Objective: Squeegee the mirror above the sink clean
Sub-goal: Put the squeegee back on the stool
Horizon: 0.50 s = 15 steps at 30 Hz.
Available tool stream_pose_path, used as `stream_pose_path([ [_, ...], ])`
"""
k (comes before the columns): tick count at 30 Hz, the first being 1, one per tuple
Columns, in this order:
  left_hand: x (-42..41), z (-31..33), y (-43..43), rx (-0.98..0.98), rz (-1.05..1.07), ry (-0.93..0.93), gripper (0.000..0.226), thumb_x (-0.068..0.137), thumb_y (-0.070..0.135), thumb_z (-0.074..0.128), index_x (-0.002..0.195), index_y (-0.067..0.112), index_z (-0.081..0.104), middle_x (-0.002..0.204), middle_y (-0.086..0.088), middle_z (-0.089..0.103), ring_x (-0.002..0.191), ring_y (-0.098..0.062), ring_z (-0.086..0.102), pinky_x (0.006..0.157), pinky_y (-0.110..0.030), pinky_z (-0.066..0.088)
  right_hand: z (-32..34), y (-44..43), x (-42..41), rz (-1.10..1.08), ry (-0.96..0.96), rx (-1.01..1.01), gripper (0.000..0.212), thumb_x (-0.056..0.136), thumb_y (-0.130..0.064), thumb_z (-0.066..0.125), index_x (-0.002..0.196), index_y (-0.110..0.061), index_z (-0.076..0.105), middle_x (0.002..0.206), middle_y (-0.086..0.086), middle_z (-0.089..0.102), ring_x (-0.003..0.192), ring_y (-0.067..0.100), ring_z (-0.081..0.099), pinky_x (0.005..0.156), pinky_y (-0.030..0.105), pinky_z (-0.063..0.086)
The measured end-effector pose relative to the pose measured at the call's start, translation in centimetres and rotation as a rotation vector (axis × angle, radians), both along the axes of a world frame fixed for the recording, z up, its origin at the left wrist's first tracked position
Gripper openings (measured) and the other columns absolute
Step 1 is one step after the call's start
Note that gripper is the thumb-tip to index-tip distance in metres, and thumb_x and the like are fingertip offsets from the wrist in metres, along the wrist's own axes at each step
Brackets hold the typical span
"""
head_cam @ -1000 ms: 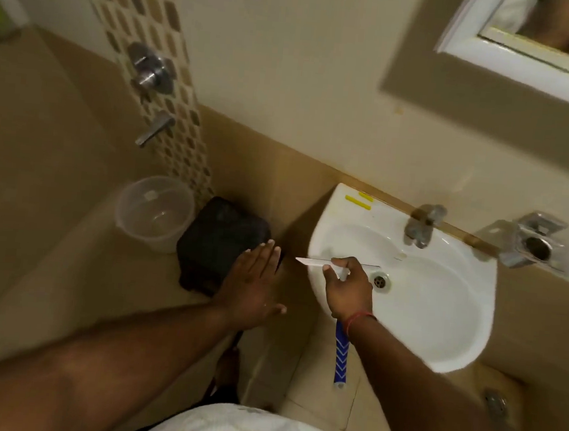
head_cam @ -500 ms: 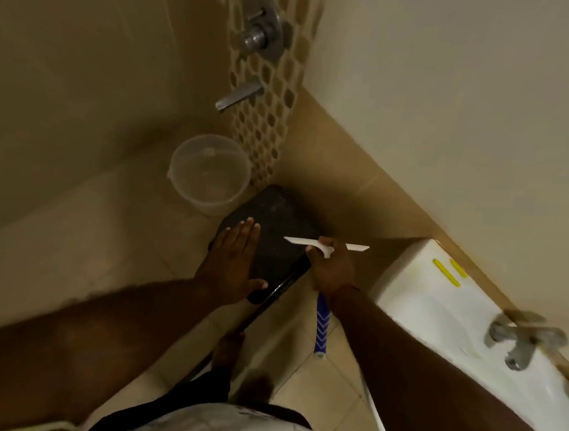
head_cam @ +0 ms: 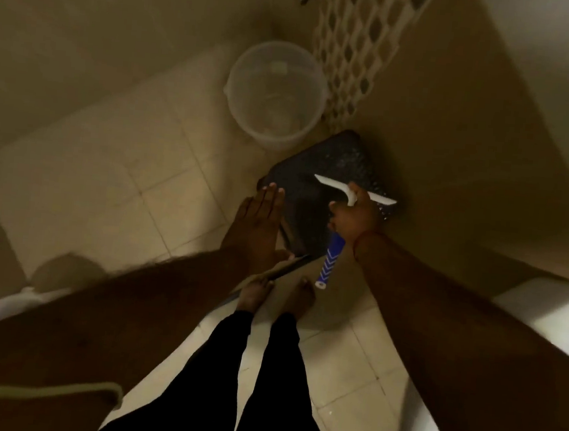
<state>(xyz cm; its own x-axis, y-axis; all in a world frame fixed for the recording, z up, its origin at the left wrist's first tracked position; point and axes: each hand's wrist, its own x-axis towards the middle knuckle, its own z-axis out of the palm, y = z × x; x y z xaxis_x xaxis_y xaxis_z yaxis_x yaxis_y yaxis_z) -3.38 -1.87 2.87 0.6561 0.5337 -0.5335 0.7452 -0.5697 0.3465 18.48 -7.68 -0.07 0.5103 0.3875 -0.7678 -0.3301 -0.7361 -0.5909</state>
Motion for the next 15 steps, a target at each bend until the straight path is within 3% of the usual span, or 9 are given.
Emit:
stream_pose_path([
  [2,0.7,-1.4,0.1,-0.006,0.002,0.006,0.143,0.088,0.071,0.081,0.176,0.009,-0.013,0.186,-0.015,-0.014,0.172,-0.033,-0.008,0.140,-0.053,0.002,-2.0,0.9,0.4,0.023,0.007,0.008,0.075,0.101,0.004,0.068,0.166,-0.020,0.037,0.160,0.025,0.051,0.127,0.034,0.059,0.113,0.059,0.052],
  [5,1.4,-3.3,0.1,-0.021,0.030,0.015,0.146,0.086,0.071,0.083,0.176,0.011,-0.015,0.185,-0.014,-0.016,0.172,-0.033,-0.010,0.139,-0.052,0.000,-3.7,1.7,0.9,0.061,0.021,-0.006,0.082,0.098,0.006,0.072,0.167,-0.019,0.034,0.157,0.024,0.053,0.138,0.041,0.058,0.115,0.059,0.050],
  [9,1.9,-5.1,-0.2,-0.029,0.070,0.025,0.147,0.086,0.071,0.083,0.175,0.010,-0.017,0.185,-0.014,-0.018,0.172,-0.032,-0.012,0.140,-0.052,-0.002,-4.9,3.2,2.2,0.123,0.012,-0.004,0.086,0.098,0.007,0.071,0.169,-0.022,0.032,0.126,0.018,0.065,0.121,0.035,0.066,0.105,0.051,0.058],
  [13,2.2,-6.2,-0.8,-0.032,0.077,0.013,0.148,0.085,0.071,0.084,0.175,0.009,-0.017,0.185,-0.016,-0.018,0.172,-0.033,-0.012,0.140,-0.052,-0.004,-5.6,4.9,3.2,0.124,0.010,0.022,0.087,0.098,0.008,0.070,0.168,-0.025,0.032,0.134,0.016,0.066,0.120,0.029,0.067,0.086,0.037,0.063],
  [15,2.2,-6.6,-1.0,-0.030,0.082,0.012,0.149,0.085,0.072,0.084,0.175,0.010,-0.017,0.185,-0.016,-0.018,0.172,-0.033,-0.013,0.138,-0.050,-0.007,-6.0,5.7,3.3,0.114,0.014,0.039,0.087,0.097,0.008,0.071,0.168,-0.025,0.032,0.135,0.016,0.066,0.119,0.028,0.068,0.083,0.034,0.063],
])
